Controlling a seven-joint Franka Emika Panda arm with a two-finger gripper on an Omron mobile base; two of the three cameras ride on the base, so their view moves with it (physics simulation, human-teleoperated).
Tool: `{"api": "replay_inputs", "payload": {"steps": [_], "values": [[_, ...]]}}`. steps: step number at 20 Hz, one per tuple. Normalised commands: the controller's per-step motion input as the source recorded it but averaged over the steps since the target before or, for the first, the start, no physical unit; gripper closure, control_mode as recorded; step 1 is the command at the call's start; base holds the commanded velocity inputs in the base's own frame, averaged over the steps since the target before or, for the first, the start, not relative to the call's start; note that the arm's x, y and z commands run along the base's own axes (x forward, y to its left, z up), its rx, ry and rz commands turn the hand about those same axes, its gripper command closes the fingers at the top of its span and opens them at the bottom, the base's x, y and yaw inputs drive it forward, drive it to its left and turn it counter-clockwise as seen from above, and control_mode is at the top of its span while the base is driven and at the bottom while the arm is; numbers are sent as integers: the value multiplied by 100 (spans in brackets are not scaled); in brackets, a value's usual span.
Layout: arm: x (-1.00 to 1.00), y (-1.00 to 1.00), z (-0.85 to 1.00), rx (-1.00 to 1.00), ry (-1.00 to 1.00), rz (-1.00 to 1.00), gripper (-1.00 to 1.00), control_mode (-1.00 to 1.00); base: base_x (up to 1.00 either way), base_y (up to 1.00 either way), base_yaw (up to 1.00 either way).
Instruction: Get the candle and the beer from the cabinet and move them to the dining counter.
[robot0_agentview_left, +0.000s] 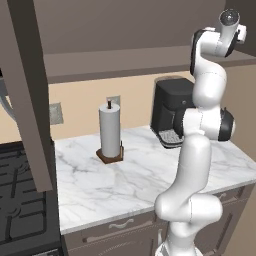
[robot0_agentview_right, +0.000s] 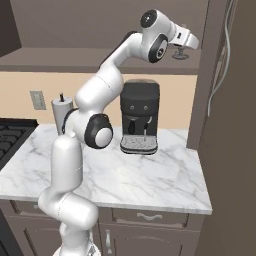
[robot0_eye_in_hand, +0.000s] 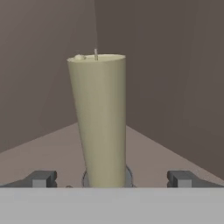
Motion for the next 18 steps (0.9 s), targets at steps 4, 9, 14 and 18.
{"api": "replay_inputs", "payload": {"steps": [4, 9, 14, 18], "values": [[0, 0, -3, 0, 0, 0, -100, -100, 0, 0, 0], [6, 0, -2, 0, 0, 0, -100, -100, 0, 0, 0], [12, 0, -3, 0, 0, 0, -100, -100, 0, 0, 0], [3, 0, -9, 0, 0, 0, 100, -100, 0, 0, 0]]}}
